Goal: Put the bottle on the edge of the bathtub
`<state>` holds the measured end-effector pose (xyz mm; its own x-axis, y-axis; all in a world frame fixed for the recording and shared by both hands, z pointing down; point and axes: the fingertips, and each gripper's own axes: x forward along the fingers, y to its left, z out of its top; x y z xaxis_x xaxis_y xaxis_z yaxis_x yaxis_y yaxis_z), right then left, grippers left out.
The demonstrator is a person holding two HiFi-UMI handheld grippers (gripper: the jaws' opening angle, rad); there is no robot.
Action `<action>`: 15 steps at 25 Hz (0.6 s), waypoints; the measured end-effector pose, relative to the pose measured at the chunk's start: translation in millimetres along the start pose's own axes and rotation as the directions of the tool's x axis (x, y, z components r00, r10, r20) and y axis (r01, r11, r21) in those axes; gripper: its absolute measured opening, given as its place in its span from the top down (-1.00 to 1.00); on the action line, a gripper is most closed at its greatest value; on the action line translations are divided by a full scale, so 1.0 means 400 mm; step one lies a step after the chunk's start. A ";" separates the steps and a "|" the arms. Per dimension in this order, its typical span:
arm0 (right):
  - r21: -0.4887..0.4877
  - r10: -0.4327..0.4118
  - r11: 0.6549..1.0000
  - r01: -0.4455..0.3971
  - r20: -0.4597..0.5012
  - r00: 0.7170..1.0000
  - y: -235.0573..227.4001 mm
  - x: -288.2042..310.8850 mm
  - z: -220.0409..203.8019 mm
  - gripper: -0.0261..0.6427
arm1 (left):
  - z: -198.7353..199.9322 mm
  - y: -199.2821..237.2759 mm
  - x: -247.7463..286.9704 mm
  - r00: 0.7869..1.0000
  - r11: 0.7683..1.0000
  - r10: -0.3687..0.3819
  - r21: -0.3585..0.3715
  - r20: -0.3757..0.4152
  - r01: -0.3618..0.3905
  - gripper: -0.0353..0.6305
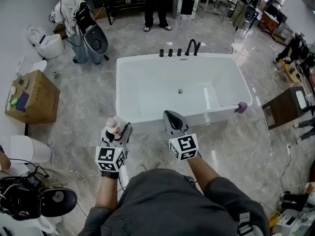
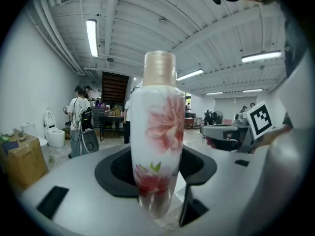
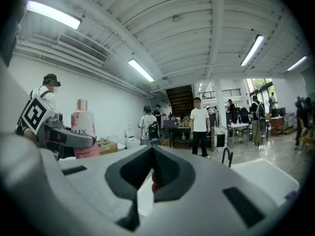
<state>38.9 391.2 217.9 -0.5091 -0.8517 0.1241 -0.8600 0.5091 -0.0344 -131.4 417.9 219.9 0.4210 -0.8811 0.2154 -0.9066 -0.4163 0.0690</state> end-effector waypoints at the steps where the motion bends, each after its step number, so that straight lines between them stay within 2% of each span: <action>1: 0.000 0.000 1.000 0.000 0.000 1.000 -0.004 -0.004 0.002 0.92 | 0.002 -0.005 0.000 1.000 1.000 0.001 -0.001 -0.001 -0.001 0.22; 15: 0.024 0.013 1.000 -0.013 0.010 1.000 -0.019 0.000 0.009 0.92 | 0.003 -0.012 0.019 1.000 1.000 0.000 0.002 -0.025 0.000 0.22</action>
<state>45.4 386.6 214.5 -0.5203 -0.8463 0.1139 -0.8539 0.5170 -0.0595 -123.8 413.1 220.0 0.4200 -0.8754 0.2394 -0.9066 -0.4168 0.0666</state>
